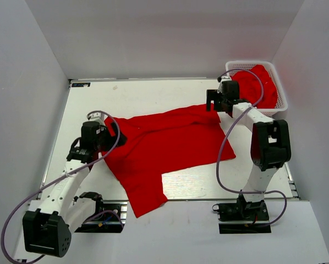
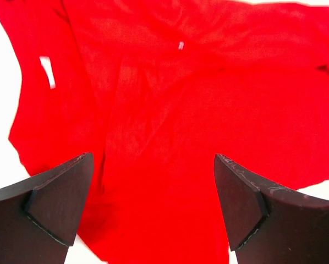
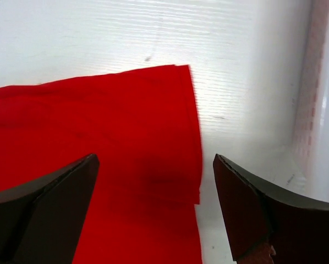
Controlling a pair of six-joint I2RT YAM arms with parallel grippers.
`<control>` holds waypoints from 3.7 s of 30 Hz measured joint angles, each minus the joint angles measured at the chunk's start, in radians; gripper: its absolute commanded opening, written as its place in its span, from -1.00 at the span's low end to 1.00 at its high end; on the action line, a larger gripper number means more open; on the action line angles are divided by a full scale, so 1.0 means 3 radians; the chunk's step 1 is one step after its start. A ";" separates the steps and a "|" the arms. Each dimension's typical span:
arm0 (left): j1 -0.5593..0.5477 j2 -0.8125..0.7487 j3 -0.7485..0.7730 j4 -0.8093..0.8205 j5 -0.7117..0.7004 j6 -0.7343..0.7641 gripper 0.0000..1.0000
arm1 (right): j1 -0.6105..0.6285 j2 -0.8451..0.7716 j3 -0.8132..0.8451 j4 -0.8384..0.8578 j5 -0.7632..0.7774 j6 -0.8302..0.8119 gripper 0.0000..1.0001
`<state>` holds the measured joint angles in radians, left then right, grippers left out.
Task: Fold and stack the t-shirts
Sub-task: Fold the flattened tshirt in 1/3 of the way
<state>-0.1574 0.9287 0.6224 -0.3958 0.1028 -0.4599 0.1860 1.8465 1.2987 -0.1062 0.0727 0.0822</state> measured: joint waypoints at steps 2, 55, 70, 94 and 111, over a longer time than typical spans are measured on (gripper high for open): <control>0.0000 0.0089 0.0161 0.0006 -0.0047 0.0010 0.99 | 0.0011 -0.0037 0.0000 -0.0001 -0.0139 -0.0014 0.81; 0.0332 0.3794 0.2603 0.0516 -0.0833 0.0125 0.99 | 0.0285 0.0584 0.0253 -0.0280 -0.0902 0.0095 0.81; 0.0337 0.3730 0.3384 -0.0145 -0.0913 0.0575 0.99 | 0.0254 0.0257 0.0482 -0.0570 -0.0861 -0.0225 0.81; 0.0011 0.3685 0.2837 -0.0337 -0.0046 0.0860 0.55 | 0.0252 0.0058 0.0482 -0.0797 -0.0673 -0.0209 0.81; -0.0048 0.3653 0.2740 -0.0323 -0.0234 0.0782 -0.76 | 0.0252 0.0058 0.0431 -0.0851 -0.0662 -0.0114 0.81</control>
<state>-0.1719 2.0247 1.4445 -0.4927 0.0326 -0.2253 0.2615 1.8641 1.4281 -0.3614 -0.1261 0.0479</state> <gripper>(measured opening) 0.185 0.904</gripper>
